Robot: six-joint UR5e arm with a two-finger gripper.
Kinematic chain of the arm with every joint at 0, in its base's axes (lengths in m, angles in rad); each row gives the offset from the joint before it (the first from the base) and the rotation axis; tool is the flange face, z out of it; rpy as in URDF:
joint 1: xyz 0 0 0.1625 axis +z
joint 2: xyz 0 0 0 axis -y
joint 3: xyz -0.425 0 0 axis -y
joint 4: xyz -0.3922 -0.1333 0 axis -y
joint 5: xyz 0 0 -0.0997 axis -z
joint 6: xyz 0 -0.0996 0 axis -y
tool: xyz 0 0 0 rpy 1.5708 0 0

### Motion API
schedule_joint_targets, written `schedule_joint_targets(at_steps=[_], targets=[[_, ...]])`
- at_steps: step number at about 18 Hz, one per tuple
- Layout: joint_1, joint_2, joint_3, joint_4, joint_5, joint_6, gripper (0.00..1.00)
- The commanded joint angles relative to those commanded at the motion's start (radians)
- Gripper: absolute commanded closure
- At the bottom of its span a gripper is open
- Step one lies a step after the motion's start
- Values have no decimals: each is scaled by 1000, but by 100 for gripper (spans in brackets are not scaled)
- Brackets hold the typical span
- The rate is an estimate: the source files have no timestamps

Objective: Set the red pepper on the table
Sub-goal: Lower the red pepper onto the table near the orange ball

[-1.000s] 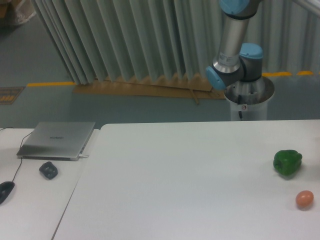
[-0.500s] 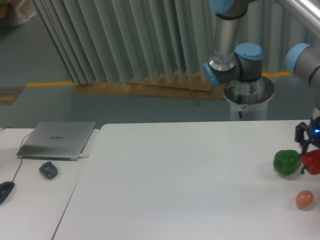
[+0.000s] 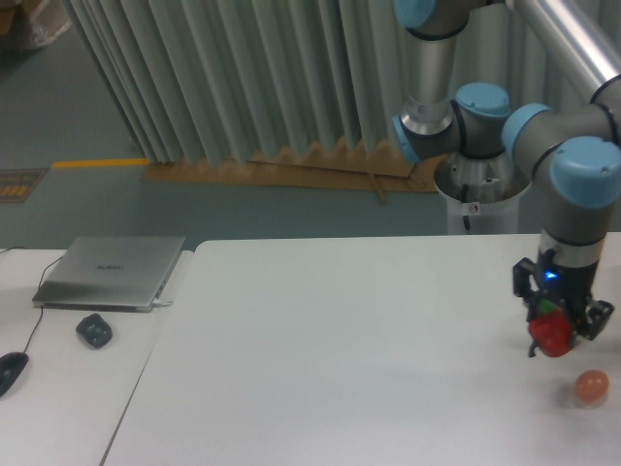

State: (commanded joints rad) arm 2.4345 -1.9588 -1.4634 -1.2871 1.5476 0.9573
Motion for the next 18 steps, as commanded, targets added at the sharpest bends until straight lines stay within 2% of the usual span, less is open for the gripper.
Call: schedule_joint_targets(at_steps=[2,5,7,10,13,14,15,17,18], targets=[[-15,-21,12,58,29,-44,60],[-15,-44,11,75,60,-43,60],[-15,-72,11,118,77,-51,59],[-22,-72,0,127,98,-51,56],[-40,-66,-29,129,147,-51,38],[-48,-66,-32,129,167,-52,29],[-58,-66,-34,129,178,-51,11],[-60,-64,-32,129,181,-51,0],[-60,-61,-34,129,181,-52,0]])
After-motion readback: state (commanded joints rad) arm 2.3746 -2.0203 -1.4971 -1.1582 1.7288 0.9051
